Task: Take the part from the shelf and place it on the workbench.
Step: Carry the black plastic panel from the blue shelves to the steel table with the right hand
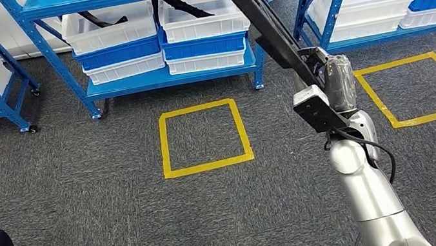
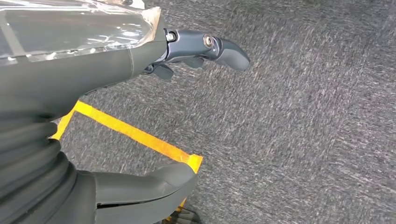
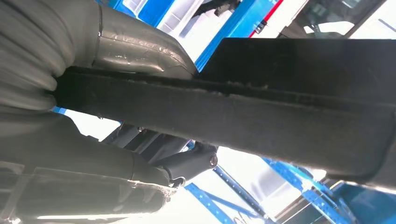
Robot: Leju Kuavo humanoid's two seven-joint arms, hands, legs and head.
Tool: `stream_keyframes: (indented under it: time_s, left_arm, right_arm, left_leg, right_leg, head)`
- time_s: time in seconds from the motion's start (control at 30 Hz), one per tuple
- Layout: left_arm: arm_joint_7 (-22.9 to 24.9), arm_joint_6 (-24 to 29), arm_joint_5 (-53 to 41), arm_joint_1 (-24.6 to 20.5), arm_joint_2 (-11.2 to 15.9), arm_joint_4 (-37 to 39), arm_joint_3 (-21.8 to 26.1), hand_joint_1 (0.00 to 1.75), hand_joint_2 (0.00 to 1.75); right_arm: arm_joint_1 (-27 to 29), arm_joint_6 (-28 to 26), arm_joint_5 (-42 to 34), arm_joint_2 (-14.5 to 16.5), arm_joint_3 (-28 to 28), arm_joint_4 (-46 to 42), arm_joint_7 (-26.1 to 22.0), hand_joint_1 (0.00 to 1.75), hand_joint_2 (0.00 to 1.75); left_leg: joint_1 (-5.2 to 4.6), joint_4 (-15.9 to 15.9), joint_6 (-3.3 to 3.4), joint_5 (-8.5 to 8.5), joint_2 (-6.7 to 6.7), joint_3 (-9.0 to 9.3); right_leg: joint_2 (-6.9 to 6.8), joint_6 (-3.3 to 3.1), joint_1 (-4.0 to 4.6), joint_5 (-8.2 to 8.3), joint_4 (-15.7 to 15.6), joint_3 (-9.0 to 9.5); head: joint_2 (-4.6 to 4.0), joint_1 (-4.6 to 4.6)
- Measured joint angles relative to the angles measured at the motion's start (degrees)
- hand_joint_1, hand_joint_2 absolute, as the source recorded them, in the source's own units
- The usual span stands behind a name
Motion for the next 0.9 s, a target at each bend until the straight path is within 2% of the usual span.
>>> stream_keyframes:
  time_s: [0.03,0.07,0.1,0.17,0.2,0.23,0.27,0.3,0.37,0.4,0.43,0.6,0.63,0.67,0.7,0.77,0.8,0.83,0.87,0.9]
  left_arm:
    - [-0.1,-0.1,0.2,0.2,0.1,0.0,0.2,0.00,1.75]
    - [-0.2,-0.2,0.4,0.5,0.1,0.0,0.4,0.00,1.75]
    - [-0.3,-0.3,0.6,0.7,0.2,0.0,0.6,0.00,1.75]
    - [-0.4,-0.4,0.7,0.9,0.2,0.0,0.9,0.00,1.75]
    - [-0.5,-0.4,0.8,1.0,0.2,0.0,1.0,0.00,1.75]
    - [-0.5,-0.4,0.8,1.1,0.2,0.0,1.1,0.00,1.75]
    - [-0.5,-0.4,0.8,1.1,0.2,0.0,1.1,0.00,1.75]
    - [-0.6,-0.4,0.8,1.2,0.3,0.0,1.2,0.00,1.75]
    - [-0.6,-0.3,0.8,1.2,0.3,0.0,1.2,0.00,1.75]
    - [-0.7,-0.3,0.8,1.2,0.3,0.0,1.2,0.00,1.75]
    - [-0.7,-0.3,0.8,1.2,0.4,0.0,1.2,0.00,1.75]
    - [-0.7,-0.3,0.8,1.2,0.4,0.0,1.2,0.00,1.75]
    - [-0.8,-0.3,0.8,1.2,0.4,0.0,1.2,0.00,1.75]
    - [-0.8,-0.3,0.8,1.2,0.3,0.0,1.2,0.00,1.75]
    - [-0.8,-0.2,1.0,1.2,0.3,0.0,1.3,0.00,1.75]
    - [-0.9,-0.1,1.2,1.2,0.3,0.0,1.6,0.00,1.75]
    - [-0.9,-0.1,1.3,1.3,0.3,0.0,1.7,0.00,1.75]
    - [-0.9,-0.1,1.3,1.3,0.3,0.0,1.7,0.00,1.75]
    - [-0.9,-0.1,1.4,1.3,0.3,0.0,1.8,0.00,1.75]
    - [-0.9,-0.1,1.5,1.3,0.3,0.0,1.8,0.00,1.75]
  right_arm:
    - [-0.1,0.0,0.1,0.1,0.0,0.0,0.0,1.75,1.75]
    - [-0.2,0.0,0.3,0.3,0.0,0.0,0.1,1.75,1.75]
    - [-0.3,0.0,0.4,0.4,0.0,0.0,0.1,1.75,1.75]
    - [-0.5,0.0,0.7,0.7,0.0,0.0,0.1,1.75,1.75]
    - [-0.6,0.0,0.9,0.8,0.0,0.0,0.1,1.75,1.75]
    - [-0.6,-0.1,0.9,0.9,0.0,0.0,0.2,1.75,1.75]
    - [-0.6,-0.1,1.0,1.0,0.0,0.0,0.2,1.75,1.75]
    - [-0.6,-0.1,1.0,1.0,0.0,0.0,0.2,1.75,1.75]
    - [-0.6,-0.2,1.3,1.1,0.0,0.0,0.4,1.75,1.75]
    - [-0.7,-0.3,1.4,1.2,0.0,0.0,0.5,1.75,1.75]
    - [-0.7,-0.3,1.5,1.2,0.0,0.0,0.5,1.75,1.75]
    - [-0.7,-0.3,1.5,1.2,0.0,0.0,0.6,1.75,1.75]
    - [-0.7,-0.3,1.4,1.3,0.0,0.0,0.6,1.75,1.75]
    - [-0.7,-0.1,1.0,1.3,0.0,-0.1,0.6,1.75,1.75]
    - [-0.8,0.2,0.5,1.2,-0.1,-0.1,0.6,1.75,1.75]
    - [-0.7,0.7,-0.5,1.0,-0.2,-0.1,0.6,1.75,1.75]
    - [-0.6,0.9,-0.6,1.0,-0.2,-0.1,0.6,1.75,1.75]
    - [-0.6,0.9,-0.6,1.0,-0.2,-0.1,0.6,1.75,1.75]
    - [-0.6,0.9,-0.7,1.0,-0.2,-0.1,0.6,1.75,1.75]
    - [-0.7,1.0,-0.9,1.0,-0.2,-0.1,0.6,1.75,1.75]
  left_leg:
    - [0.17,0.4,-0.25,-0.52,-0.07,-0.29]
    - [0.33,1.6,-0.53,-2.02,-0.13,-0.80]
    - [0.46,4.0,-0.80,-4.37,-0.23,-1.65]
    - [0.53,11.2,-1.24,-9.37,-0.41,-3.97]
    - [0.54,14.5,-1.39,-10.60,-0.49,-4.85]
    - [0.55,16.1,-1.45,-10.65,-0.51,-4.89]
    - [0.57,15.6,-1.43,-9.79,-0.50,-3.89]
    - [0.61,13.1,-1.33,-8.39,-0.50,-1.92]
    - [0.61,5.7,-0.91,-6.29,-0.63,2.93]
    - [0.56,3.2,-0.71,-5.89,-0.72,4.51]
    - [0.50,1.8,-0.56,-5.88,-0.81,5.35]
    - [0.34,1.5,-0.37,-5.81,-0.83,5.32]
    - [0.25,1.5,-0.25,-5.86,-0.80,5.20]
    - [0.29,1.1,0.15,-5.75,-0.71,5.09]
    - [0.33,0.7,0.70,-5.55,-0.64,4.89]
    - [0.50,0.0,1.79,-4.97,-0.49,4.42]
    - [0.47,0.0,2.00,-4.77,-0.48,4.16]
    - [0.46,0.0,2.00,-4.67,-0.48,4.05]
    - [0.47,0.0,1.94,-4.58,-0.49,4.01]
    - [0.45,0.1,1.84,-4.53,-0.50,4.00]
  right_leg:
    - [-0.01,-0.58,-0.19,0.34,0.1,-0.21]
    - [-0.05,-1.27,-0.38,0.74,0.2,-0.44]
    - [-0.10,-1.91,-0.54,1.22,0.2,-0.73]
    - [-0.17,-2.60,-0.32,2.04,0.3,-1.55]
    - [-0.19,-2.62,-0.23,2.34,0.3,-2.00]
    - [-0.19,-2.55,-0.17,2.53,0.5,-2.38]
    - [-0.19,-2.46,-0.14,2.64,0.6,-2.67]
    - [-0.19,-2.38,-0.14,2.68,0.8,-2.84]
    - [-0.19,-2.21,0.04,2.67,1.1,-3.13]
    - [-0.19,-2.09,0.20,2.67,1.3,-3.28]
    - [-0.19,-1.98,0.37,2.67,1.3,-3.45]
    - [-0.17,-1.63,0.49,2.85,1.4,-3.63]
    - [-0.17,-1.42,0.45,2.97,1.4,-3.75]
    - [-0.16,-1.08,0.42,2.81,1.7,-4.17]
    - [-0.15,-0.92,0.37,1.39,4.8,-5.86]
    - [-0.14,-0.60,0.29,-2.30,13.9,-10.48]
    - [-0.14,-0.41,0.26,-3.62,17.8,-12.28]
    - [-0.14,0.02,0.22,-3.30,18.0,-12.30]
    - [-0.15,0.57,0.16,-2.00,15.5,-10.95]
    - [-0.25,1.04,0.09,-0.26,11.2,-8.73]
  head:
    - [0.00,-0.03]
    - [0.00,-0.03]
    - [0.00,-0.06]
    - [0.00,-0.08]
    - [0.00,-0.09]
    - [0.00,-0.08]
    - [0.00,-0.09]
    - [0.00,-0.10]
    - [0.00,-0.07]
    - [0.00,-0.05]
    - [0.00,-0.02]
    - [0.00,0.06]
    - [0.00,0.08]
    - [0.00,0.09]
    - [0.00,0.12]
    - [0.00,0.23]
    - [0.00,0.27]
    - [0.00,0.27]
    - [0.00,0.27]
    - [0.00,0.27]
